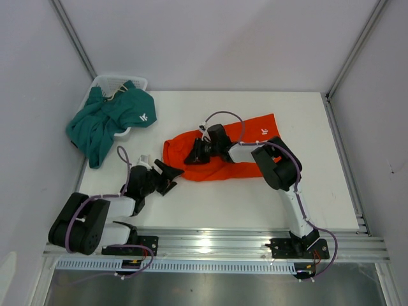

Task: Fold and stack the shorts
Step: Fold the shorts

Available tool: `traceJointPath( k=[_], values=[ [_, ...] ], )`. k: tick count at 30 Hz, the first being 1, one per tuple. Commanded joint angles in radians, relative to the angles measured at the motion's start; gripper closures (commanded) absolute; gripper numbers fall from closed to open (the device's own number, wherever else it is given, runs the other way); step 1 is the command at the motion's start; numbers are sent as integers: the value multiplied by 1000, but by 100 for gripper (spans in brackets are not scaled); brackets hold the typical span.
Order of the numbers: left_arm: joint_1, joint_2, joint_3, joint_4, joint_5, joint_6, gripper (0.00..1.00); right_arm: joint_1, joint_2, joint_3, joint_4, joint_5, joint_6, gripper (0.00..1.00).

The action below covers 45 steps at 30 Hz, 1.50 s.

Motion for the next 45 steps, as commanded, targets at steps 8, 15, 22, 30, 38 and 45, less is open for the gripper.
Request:
traceJointPath(
  k=[8,15,22,30,38,45],
  values=[
    [-7,269,42,240,-104,12,17,21,-16,-65,-80,25,-51,75],
    [-7,244,63,166,-199,102,16,24,-25,-68,-117,16,-79,75],
    [0,204,76,151,-265,219,16,28,-39,-77,-169,42,-128,76],
    [3,239,109,131,-221,279,26,30,-33,-77,-163,30,-145,76],
    [3,266,94,224,-260,257,65,31,-70,-98,-155,35,-149,76],
    [-6,257,74,367,-204,308,100,25,-91,-121,-183,52,-184,75]
  ],
)
